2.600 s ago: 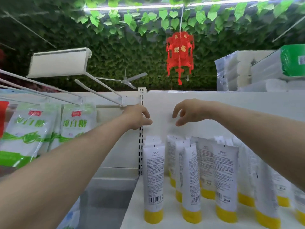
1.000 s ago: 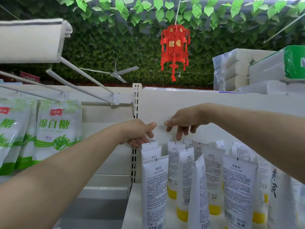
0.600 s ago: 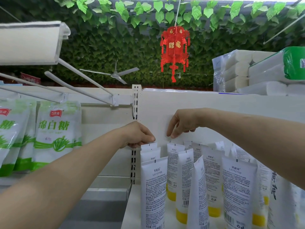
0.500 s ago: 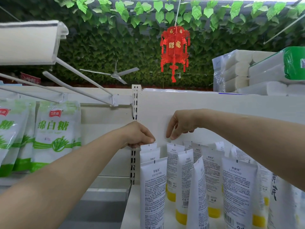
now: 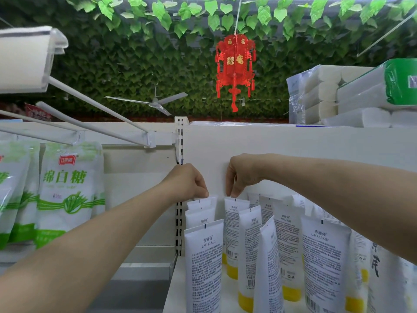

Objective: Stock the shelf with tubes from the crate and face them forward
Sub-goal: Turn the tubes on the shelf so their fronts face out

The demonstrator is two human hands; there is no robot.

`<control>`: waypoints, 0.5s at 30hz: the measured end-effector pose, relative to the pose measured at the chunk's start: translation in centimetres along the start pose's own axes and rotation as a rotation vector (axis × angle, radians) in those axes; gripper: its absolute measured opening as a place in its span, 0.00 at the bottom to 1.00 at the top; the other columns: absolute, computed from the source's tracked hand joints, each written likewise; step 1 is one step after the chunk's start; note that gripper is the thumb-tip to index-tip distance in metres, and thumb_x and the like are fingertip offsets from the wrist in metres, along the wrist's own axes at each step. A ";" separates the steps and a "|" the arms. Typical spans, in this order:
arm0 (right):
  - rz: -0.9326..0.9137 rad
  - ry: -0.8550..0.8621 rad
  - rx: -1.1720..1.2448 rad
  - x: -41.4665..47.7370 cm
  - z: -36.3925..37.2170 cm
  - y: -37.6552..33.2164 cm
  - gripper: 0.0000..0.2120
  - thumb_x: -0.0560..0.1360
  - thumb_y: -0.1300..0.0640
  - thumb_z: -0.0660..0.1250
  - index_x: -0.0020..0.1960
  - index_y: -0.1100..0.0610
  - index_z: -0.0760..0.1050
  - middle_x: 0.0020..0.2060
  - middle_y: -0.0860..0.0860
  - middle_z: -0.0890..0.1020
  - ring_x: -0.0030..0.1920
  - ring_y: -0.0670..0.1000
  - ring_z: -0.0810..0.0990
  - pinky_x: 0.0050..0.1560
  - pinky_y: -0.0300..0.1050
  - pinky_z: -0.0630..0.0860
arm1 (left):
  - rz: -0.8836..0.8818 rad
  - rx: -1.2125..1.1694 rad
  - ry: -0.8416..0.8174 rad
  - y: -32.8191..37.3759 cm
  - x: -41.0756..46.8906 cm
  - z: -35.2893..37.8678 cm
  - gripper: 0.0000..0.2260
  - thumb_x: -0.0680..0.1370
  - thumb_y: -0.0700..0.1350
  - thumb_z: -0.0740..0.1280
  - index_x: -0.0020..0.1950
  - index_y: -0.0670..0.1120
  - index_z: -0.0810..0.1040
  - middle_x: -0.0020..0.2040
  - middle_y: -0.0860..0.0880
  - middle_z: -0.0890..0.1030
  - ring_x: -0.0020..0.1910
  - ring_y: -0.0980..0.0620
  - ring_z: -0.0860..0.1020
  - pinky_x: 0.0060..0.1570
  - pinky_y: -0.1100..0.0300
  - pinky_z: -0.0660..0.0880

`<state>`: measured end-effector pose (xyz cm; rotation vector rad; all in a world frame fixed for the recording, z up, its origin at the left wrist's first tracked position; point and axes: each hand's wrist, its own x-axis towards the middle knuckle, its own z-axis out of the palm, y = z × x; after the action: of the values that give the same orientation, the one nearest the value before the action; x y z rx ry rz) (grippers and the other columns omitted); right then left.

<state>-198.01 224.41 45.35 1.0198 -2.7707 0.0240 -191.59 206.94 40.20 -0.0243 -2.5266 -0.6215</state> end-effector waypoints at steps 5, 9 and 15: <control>-0.005 0.071 -0.029 0.1 0.5 -0.1 0.07 0.66 0.53 0.80 0.41 0.51 0.83 0.38 0.46 0.82 0.48 0.51 0.81 0.51 0.45 0.79 | 0.050 0.155 0.023 0.2 0.5 0.2 0.02 0.69 0.44 0.75 0.36 0.50 0.85 0.33 0.55 0.83 0.37 0.56 0.81 0.42 0.58 0.80; 0.004 0.100 -0.034 -0.2 0.7 -0.5 0.11 0.67 0.53 0.79 0.47 0.56 0.84 0.41 0.49 0.83 0.48 0.52 0.81 0.48 0.43 0.77 | 0.065 0.193 0.034 0.1 0.6 0.3 0.02 0.70 0.45 0.75 0.37 0.50 0.84 0.35 0.55 0.83 0.39 0.55 0.81 0.45 0.56 0.80; 0.020 0.104 -0.060 -0.4 0.8 -0.8 0.17 0.67 0.51 0.79 0.51 0.59 0.83 0.48 0.54 0.84 0.51 0.56 0.82 0.53 0.48 0.80 | 0.068 0.189 0.042 -0.3 0.7 0.5 0.04 0.70 0.45 0.76 0.36 0.52 0.84 0.34 0.56 0.82 0.39 0.55 0.80 0.43 0.58 0.78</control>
<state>-197.34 223.97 44.51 0.9478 -2.6711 -0.0034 -192.53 206.84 40.04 -0.0290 -2.5214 -0.3512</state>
